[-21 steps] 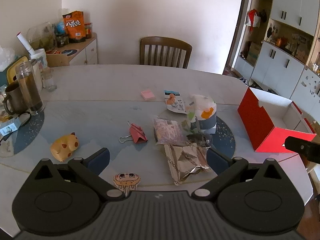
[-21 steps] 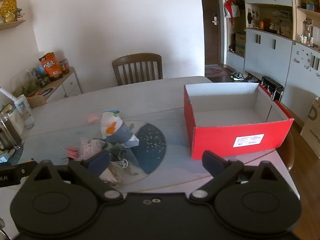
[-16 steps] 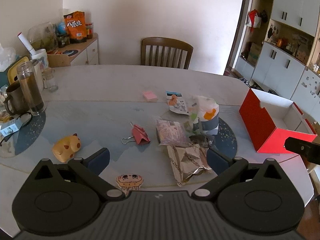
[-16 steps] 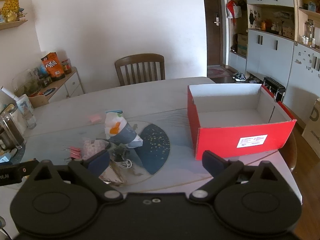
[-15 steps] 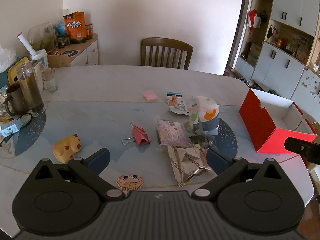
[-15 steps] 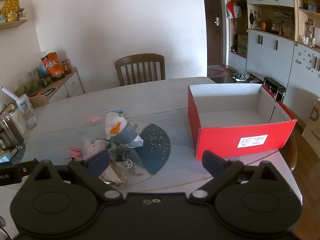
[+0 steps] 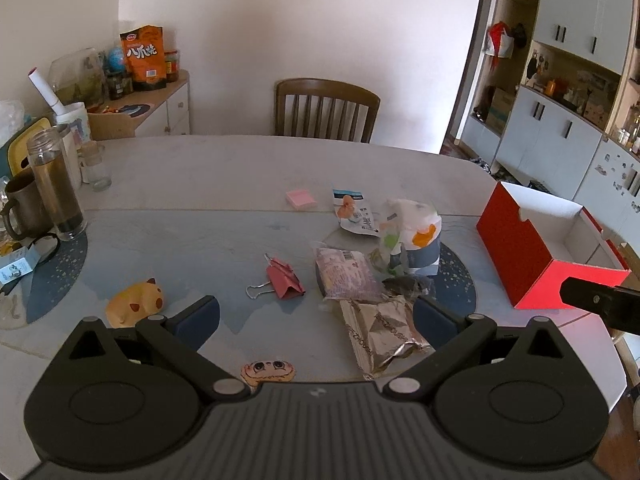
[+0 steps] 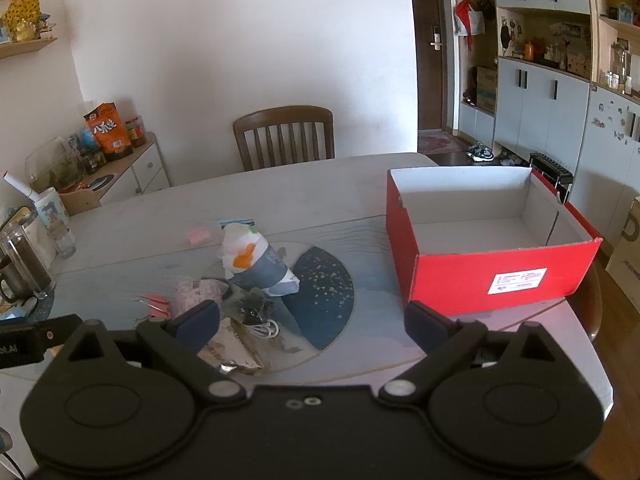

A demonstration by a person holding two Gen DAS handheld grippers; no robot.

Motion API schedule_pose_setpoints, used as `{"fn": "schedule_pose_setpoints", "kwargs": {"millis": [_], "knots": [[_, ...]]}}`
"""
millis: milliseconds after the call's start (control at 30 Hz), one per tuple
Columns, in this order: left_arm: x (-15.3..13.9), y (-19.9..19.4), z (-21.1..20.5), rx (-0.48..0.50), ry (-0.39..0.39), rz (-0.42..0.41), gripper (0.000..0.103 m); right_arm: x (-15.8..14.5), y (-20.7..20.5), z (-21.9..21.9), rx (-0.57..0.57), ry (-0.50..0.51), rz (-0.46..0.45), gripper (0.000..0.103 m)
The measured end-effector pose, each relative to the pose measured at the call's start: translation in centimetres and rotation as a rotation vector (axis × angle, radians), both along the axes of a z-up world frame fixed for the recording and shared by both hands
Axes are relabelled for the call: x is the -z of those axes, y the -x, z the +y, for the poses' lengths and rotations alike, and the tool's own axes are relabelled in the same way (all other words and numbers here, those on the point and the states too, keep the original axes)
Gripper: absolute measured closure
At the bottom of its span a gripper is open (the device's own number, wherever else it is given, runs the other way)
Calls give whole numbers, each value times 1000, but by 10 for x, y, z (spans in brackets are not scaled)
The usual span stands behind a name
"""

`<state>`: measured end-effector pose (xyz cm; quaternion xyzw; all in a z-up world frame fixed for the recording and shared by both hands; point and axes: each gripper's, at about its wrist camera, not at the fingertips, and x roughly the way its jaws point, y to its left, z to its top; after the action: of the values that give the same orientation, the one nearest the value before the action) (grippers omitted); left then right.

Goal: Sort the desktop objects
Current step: 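Move the left tool toward the yellow plush hamster while the right tool approaches the silver foil bag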

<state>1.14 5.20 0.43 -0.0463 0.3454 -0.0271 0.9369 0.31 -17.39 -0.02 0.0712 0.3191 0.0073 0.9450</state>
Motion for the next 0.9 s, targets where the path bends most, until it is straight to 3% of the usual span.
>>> {"fn": "schedule_pose_setpoints", "kwargs": {"millis": [567, 767, 900], "knots": [[14, -30, 44, -20, -33, -34, 0, 13, -24, 31, -59, 17, -2, 3], [34, -44, 73, -42, -37, 4, 0, 27, -33, 44, -88, 19, 28, 1], [50, -53, 93, -48, -87, 12, 0, 33, -39, 51, -77, 30, 44, 1]]}}
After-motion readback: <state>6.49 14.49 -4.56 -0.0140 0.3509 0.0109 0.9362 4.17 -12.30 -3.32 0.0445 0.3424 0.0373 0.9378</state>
